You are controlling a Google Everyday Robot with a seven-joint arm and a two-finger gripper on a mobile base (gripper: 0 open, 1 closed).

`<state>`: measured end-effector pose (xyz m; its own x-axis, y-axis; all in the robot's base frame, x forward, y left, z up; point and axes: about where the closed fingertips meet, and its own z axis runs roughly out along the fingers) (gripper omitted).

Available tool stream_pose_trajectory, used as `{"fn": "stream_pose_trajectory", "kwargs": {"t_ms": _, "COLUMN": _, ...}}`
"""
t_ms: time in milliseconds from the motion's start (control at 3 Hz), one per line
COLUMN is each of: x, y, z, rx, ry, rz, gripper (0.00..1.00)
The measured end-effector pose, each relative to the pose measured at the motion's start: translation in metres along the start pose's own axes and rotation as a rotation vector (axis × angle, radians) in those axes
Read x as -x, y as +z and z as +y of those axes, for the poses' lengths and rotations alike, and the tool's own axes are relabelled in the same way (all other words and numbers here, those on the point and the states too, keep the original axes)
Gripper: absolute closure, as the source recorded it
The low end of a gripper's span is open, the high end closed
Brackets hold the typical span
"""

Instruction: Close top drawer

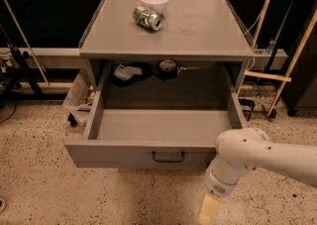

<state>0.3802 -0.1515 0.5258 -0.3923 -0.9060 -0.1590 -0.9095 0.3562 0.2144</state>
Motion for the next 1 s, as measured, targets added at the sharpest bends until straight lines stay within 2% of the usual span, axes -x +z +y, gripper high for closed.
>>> {"fn": "stream_pose_trajectory", "kwargs": {"t_ms": 333, "x": -0.002, "y": -0.039, "z": -0.039, "rx": -0.127, "ry": 0.067, "rz": 0.018, "gripper": 0.00}}
{"fn": "stream_pose_trajectory", "kwargs": {"t_ms": 667, "x": 0.013, "y": -0.104, "z": -0.064, "rx": -0.251, "ry": 0.076, "rz": 0.024, "gripper": 0.00}}
{"fn": "stream_pose_trajectory", "kwargs": {"t_ms": 1000, "x": 0.071, "y": -0.160, "z": -0.093, "rx": -0.335, "ry": 0.020, "rz": -0.011, "gripper": 0.00}}
